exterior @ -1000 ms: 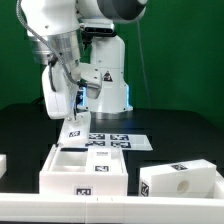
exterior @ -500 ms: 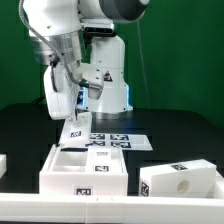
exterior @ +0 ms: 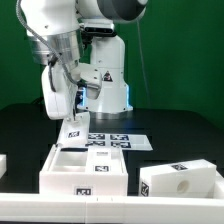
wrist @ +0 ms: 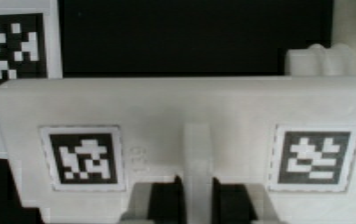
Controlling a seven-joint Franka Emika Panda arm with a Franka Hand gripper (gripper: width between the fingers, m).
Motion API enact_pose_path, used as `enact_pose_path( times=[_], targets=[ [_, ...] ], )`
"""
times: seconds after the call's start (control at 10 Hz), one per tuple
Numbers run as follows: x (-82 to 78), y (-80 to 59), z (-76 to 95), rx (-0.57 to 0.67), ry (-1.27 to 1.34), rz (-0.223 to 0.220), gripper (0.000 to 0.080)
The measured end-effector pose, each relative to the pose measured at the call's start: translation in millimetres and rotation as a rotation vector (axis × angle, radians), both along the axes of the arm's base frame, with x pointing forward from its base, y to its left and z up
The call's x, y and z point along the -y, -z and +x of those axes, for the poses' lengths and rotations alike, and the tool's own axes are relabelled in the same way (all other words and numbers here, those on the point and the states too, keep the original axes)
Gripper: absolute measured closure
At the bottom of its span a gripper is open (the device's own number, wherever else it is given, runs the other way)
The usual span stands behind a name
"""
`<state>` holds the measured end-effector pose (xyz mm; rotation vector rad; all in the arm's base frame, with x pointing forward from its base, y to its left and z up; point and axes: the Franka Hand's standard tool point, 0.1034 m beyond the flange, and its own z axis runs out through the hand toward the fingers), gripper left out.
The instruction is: Assemble cabinet
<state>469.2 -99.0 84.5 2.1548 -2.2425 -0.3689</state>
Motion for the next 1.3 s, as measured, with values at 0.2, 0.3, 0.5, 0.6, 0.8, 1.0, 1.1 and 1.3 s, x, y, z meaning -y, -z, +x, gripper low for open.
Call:
enact_pose_path(
  times=[0.2,0.3,0.5,0.6,0.8,1.0,1.1,1.3],
  targets=[
    [0.3,0.4,0.7,-0.001,-0.001,-0.002,0.0735],
    [0.3,0.4,0.7,-0.001,-0.001,-0.002,0.0735],
    [0.2,0.5,0.7,-0.001,-0.001,-0.002,0.0735],
    [0.3,0.6,0.6,-0.001,-0.001,-0.002,0.0735],
    [0.3,0.7,0.5,-0.001,-0.001,-0.003,0.0735],
    [0.3,0.8,0.4,-0.002,-0.001,-0.003,0.0735],
    [0.5,0.8,0.7,-0.001,-0.001,-0.003,0.0735],
    [0.8,0.5,3.2,0.0,-0.004,-0.006,0.0735]
  ],
)
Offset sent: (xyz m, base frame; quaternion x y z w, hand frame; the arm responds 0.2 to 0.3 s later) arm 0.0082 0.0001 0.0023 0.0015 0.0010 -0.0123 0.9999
